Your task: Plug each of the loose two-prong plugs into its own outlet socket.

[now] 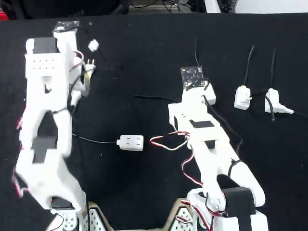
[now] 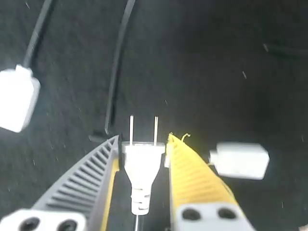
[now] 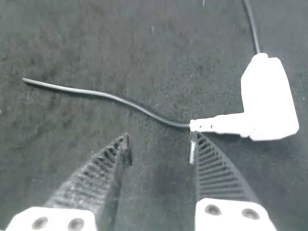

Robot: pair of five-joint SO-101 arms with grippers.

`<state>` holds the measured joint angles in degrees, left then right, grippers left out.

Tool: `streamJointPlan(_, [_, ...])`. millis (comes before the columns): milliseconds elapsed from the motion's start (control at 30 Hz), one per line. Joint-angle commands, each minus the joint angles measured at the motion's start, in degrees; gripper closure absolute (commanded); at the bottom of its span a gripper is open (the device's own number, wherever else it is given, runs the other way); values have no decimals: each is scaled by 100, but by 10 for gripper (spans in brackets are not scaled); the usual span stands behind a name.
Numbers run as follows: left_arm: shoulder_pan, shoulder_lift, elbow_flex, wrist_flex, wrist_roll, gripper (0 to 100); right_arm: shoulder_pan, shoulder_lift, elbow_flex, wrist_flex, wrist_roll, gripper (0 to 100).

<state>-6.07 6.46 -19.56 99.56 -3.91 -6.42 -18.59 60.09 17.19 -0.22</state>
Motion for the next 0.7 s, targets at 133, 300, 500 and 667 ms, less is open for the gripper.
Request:
streamJointPlan(133, [919,-2954,3037,-1451,70,939,211,-1613,-1130,2576,9,818])
streamJointPlan(300, [1895,-3666,4523,-2576,62,934,1635,-3011,-1262,4141,97,818])
streamJointPlan(500, [3398,-3376,4760,-3499,62,934,2892,-3925,-620,4633,1354,818])
streamJointPlan(667, [4426,-2910,4541,-3648,97,868,3692,-4048,48,4325,1556,815])
